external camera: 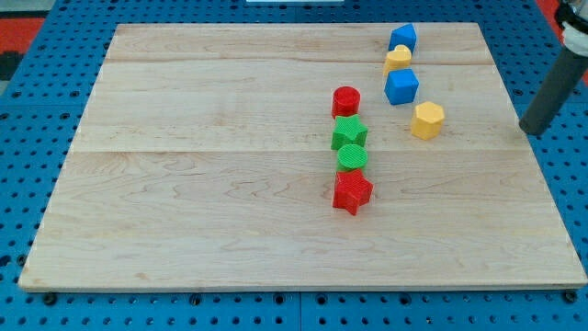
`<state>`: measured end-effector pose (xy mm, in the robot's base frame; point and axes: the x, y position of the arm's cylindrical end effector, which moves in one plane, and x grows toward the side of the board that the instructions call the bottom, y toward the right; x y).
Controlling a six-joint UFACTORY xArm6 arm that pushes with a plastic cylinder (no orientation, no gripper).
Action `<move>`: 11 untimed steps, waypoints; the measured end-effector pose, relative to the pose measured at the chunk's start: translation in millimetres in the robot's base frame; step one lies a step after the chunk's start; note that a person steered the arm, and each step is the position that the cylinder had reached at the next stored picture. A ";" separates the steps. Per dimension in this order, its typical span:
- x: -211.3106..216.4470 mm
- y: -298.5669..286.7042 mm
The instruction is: Push the yellow heart to the top left of the blue cube
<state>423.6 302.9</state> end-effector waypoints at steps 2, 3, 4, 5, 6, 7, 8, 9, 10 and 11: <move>0.1 -46.5; 6.5 -68.1; 19.9 -88.5; 20.3 -90.1; 19.0 -78.6; -40.6 15.9; -127.4 25.0; -195.8 -7.9; -231.6 -18.2; -207.4 -76.3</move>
